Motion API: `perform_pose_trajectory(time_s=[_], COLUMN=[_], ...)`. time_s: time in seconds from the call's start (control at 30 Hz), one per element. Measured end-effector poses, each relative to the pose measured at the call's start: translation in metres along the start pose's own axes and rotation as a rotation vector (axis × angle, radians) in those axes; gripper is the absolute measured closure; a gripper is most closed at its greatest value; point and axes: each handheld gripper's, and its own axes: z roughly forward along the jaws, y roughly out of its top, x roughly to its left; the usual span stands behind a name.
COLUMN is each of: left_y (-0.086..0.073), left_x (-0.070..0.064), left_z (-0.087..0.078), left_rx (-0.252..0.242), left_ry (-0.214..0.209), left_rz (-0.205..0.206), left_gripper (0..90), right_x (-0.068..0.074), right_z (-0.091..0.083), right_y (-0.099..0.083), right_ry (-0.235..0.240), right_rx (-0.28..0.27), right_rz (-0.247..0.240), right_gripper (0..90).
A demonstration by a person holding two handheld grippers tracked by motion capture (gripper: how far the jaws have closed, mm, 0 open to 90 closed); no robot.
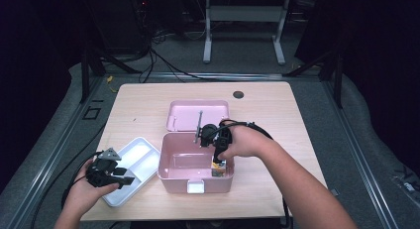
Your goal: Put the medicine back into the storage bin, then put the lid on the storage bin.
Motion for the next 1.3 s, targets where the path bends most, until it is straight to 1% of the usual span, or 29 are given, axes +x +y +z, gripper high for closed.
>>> perform_pose_trajectory(time_s=[0.03, 0.13, 0.23, 0.3, 0.33, 0.37, 0.4, 0.43, 0.47, 0.5, 0.53, 0.57, 0.6, 0.63, 0.73, 0.8, 0.83, 0.87, 0.9, 0.93, 0.97, 1.03, 1.07, 1.1, 1.13, 1.17, 1.2, 1.23, 1.3], left_y=[0.000, 0.000, 0.000, 0.000, 0.000, 0.000, 0.000, -0.001, -0.001, -0.001, -0.001, -0.002, -0.002, -0.002, -0.002, -0.002, -0.002, -0.002, -0.003, -0.003, -0.002, -0.002, -0.002, -0.003, -0.003, -0.003, -0.003, -0.003, -0.002], left_x=[0.001, 0.001, 0.000, 0.000, -0.001, -0.001, 0.000, 0.000, 0.001, 0.001, 0.002, 0.002, 0.002, 0.003, 0.003, 0.002, 0.002, 0.003, 0.002, 0.001, 0.001, 0.001, 0.002, 0.002, 0.002, 0.003, 0.004, 0.004, 0.005], left_z=[0.000, 0.000, -0.001, -0.001, -0.001, -0.001, -0.001, -0.001, -0.001, -0.001, -0.001, 0.000, 0.000, 0.000, 0.000, 0.000, 0.000, 0.001, 0.001, 0.002, 0.002, 0.002, 0.002, 0.002, 0.002, 0.001, 0.000, 0.000, -0.002], left_rx=[0.002, 0.000, 0.001, 0.001, -0.001, 0.001, 0.000, -0.001, -0.001, -0.001, 0.002, 0.001, 0.002, 0.003, 0.010, 0.009, 0.008, 0.010, 0.009, 0.009, 0.011, 0.012, 0.012, 0.009, 0.009, 0.009, 0.010, 0.008, 0.015], left_ry=[0.001, 0.002, 0.002, 0.003, 0.002, 0.003, 0.002, 0.003, 0.004, 0.005, 0.008, 0.007, 0.006, 0.005, 0.006, 0.007, 0.004, 0.004, 0.003, 0.010, 0.010, 0.012, 0.013, 0.018, 0.018, 0.021, 0.018, 0.026, 0.029], left_rz=[0.002, -0.002, 0.006, 0.007, -0.002, -0.002, -0.006, -0.008, -0.003, -0.009, -0.002, -0.012, -0.012, -0.015, -0.010, -0.015, -0.018, -0.010, -0.020, -0.015, -0.016, -0.013, -0.009, -0.016, -0.016, -0.016, -0.021, -0.014, -0.006], left_gripper=[49.5, 49.6, 49.6, 49.6, 49.6, 49.6, 49.6, 49.6, 49.7, 49.8, 50.0, 50.2, 50.4, 50.8, 51.5, 51.6, 51.6, 51.8, 52.0, 52.4, 53.0, 53.8, 54.3, 54.4, 54.5, 55.2, 55.5, 56.3, 58.3], right_x=[0.002, 0.004, 0.006, 0.005, 0.003, 0.002, -0.001, -0.003, -0.005, -0.008, -0.008, -0.009, -0.010, -0.011, -0.011, -0.010, -0.010, -0.009, -0.009, -0.008, -0.006, -0.004, -0.003, -0.001, 0.001, 0.003, 0.004, 0.006, 0.011], right_z=[-0.016, -0.033, -0.046, -0.049, -0.050, -0.050, -0.049, -0.048, -0.047, -0.045, -0.044, -0.042, -0.041, -0.039, -0.031, -0.025, -0.022, -0.018, -0.015, -0.012, -0.007, 0.000, 0.004, 0.008, 0.012, 0.015, 0.017, 0.021, 0.027], right_y=[-0.007, -0.018, -0.033, -0.046, -0.052, -0.059, -0.068, -0.075, -0.080, -0.088, -0.092, -0.098, -0.102, -0.106, -0.117, -0.123, -0.126, -0.129, -0.131, -0.134, -0.136, -0.140, -0.142, -0.144, -0.146, -0.149, -0.151, -0.154, -0.160], right_ry=[-0.018, -0.040, -0.096, -0.126, -0.137, -0.144, -0.141, -0.162, -0.166, -0.143, -0.164, -0.167, -0.160, -0.177, -0.176, -0.181, -0.195, -0.193, -0.193, -0.190, -0.190, -0.193, -0.204, -0.205, -0.208, -0.213, -0.218, -0.223, -0.225], right_rx=[-0.034, -0.079, -0.137, -0.178, -0.193, -0.207, -0.221, -0.224, -0.224, -0.225, -0.222, -0.223, -0.220, -0.215, -0.213, -0.206, -0.202, -0.201, -0.203, -0.197, -0.203, -0.208, -0.204, -0.213, -0.216, -0.229, -0.238, -0.245, -0.282], right_rz=[0.013, 0.029, 0.067, 0.120, 0.152, 0.184, 0.223, 0.258, 0.283, 0.318, 0.336, 0.360, 0.379, 0.394, 0.436, 0.465, 0.476, 0.495, 0.507, 0.523, 0.539, 0.560, 0.566, 0.586, 0.597, 0.618, 0.628, 0.635, 0.666], right_gripper=[44.9, 44.0, 42.9, 42.6, 42.6, 42.6, 42.5, 42.4, 42.5, 42.5, 42.5, 42.5, 42.6, 42.7, 42.7, 42.7, 42.7, 42.7, 42.7, 42.7, 42.7, 42.7, 42.7, 42.7, 42.7, 42.7, 42.7, 43.1, 43.8])
